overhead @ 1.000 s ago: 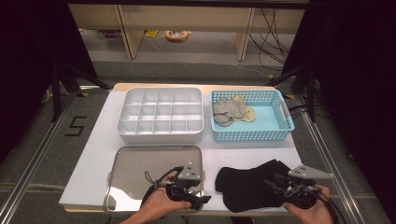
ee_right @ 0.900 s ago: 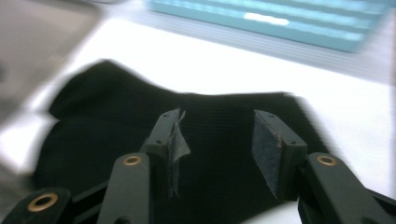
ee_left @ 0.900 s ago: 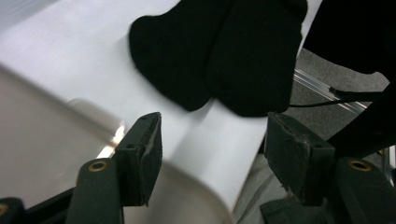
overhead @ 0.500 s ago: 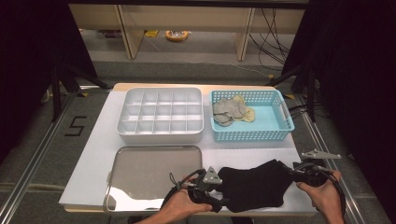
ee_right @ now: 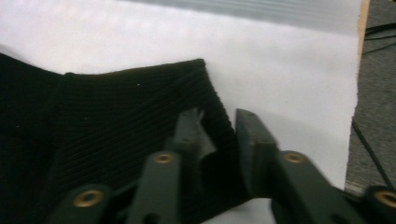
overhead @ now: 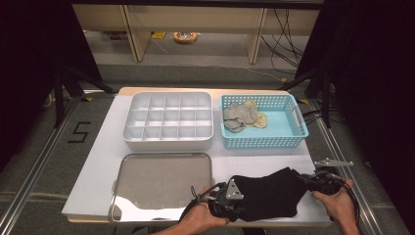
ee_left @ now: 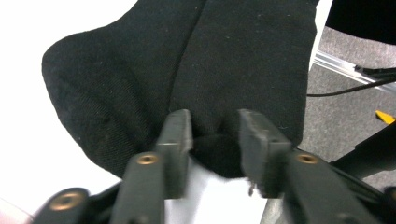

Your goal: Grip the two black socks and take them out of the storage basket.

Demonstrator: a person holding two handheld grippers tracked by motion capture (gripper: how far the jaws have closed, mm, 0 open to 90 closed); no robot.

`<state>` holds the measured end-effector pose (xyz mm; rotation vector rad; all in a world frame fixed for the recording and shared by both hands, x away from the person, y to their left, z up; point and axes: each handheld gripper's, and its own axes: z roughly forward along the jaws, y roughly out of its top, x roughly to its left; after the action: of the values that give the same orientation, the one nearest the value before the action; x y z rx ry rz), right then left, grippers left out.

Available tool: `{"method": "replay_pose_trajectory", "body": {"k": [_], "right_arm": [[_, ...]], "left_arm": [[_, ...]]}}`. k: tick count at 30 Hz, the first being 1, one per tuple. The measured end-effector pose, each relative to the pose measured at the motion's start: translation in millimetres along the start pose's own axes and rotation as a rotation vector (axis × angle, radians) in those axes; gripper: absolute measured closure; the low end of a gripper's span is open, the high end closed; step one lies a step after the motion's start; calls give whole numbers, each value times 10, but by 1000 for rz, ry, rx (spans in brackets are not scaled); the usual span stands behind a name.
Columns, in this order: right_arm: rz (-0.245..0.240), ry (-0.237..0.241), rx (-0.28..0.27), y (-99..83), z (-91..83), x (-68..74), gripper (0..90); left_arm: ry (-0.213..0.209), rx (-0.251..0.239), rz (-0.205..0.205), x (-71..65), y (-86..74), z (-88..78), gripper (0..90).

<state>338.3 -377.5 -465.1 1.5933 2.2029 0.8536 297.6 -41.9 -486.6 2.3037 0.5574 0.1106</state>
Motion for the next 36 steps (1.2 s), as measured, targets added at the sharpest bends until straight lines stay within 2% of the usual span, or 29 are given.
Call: {"method": "replay_pose_trajectory", "body": {"k": [2,3,4,5,6,8,9,11,12,15,16,17,19,20,21,22,23,24,25,26,27,28,29,30,32,33,34,35,36], "right_arm": [[2,1,3,-4,-21,1,836],[5,0,21,-2,-52,20,853],[46,3,11,-1,-60,60,863],[-12,-5,8,8,-88,32,868],[16,4,-11,7,-111,67,871],[-5,5,-14,39,-188,58,872],[4,2,-47,34,-197,71,872],[-56,7,-69,68,-265,35,872],[-58,11,-95,98,-325,52,873],[-1,16,-107,142,-418,110,872],[-31,27,-125,175,-425,88,873],[-34,35,-122,189,-418,88,872],[-20,32,-124,211,-371,107,872],[5,44,-98,215,-337,119,872],[-34,54,-112,214,-287,79,872],[31,57,-83,212,-270,120,872],[-25,64,-100,207,-209,62,872],[-12,54,-79,202,-181,52,872],[13,68,-69,201,-162,55,872],[30,65,-18,199,-147,56,872],[107,58,-8,186,-127,109,871],[42,61,-4,187,-86,42,871],[36,62,2,183,-64,35,870],[-22,57,-10,172,-20,-4,868],[24,49,27,157,-27,36,852],[14,48,18,152,-6,13,829],[32,36,7,142,-8,27,808],[25,47,18,136,-11,5,784],[35,27,14,136,-5,5,762]], "left_arm": [[-11,-13,-14,-14,-5,8,755],[-12,-14,4,-11,-6,6,786],[-9,-20,13,-15,-7,5,808],[-13,-16,32,-16,1,-14,818],[-19,-13,42,-17,11,-40,823],[-26,-27,39,-23,36,-101,824],[-23,-53,32,-20,61,-135,824],[-36,-86,34,8,126,-253,825],[-38,-99,35,19,150,-294,826],[-36,-115,36,133,239,-460,825],[-30,-124,27,189,259,-498,825],[-27,-120,29,262,276,-526,825],[-26,-115,-10,406,279,-524,824],[-33,-103,-23,463,273,-512,823],[-53,-95,-49,537,260,-490,823],[-56,-89,-76,591,239,-461,823],[-52,-71,-77,645,210,-415,822],[-44,-61,-81,669,191,-389,821],[-37,-51,-79,707,163,-337,819],[-35,-48,-96,713,145,-304,816],[-27,-35,-92,727,126,-260,814],[-26,-31,-91,730,118,-238,813],[-21,-27,-87,731,108,-216,812],[-25,-27,-95,727,105,-209,806],[-5,-32,-94,735,103,-213,792],[-3,-34,-106,743,99,-212,761],[-5,-18,-100,763,94,-217,729],[-2,-25,-125,758,87,-207,694],[-4,-8,-120,771,81,-216,631]]}}
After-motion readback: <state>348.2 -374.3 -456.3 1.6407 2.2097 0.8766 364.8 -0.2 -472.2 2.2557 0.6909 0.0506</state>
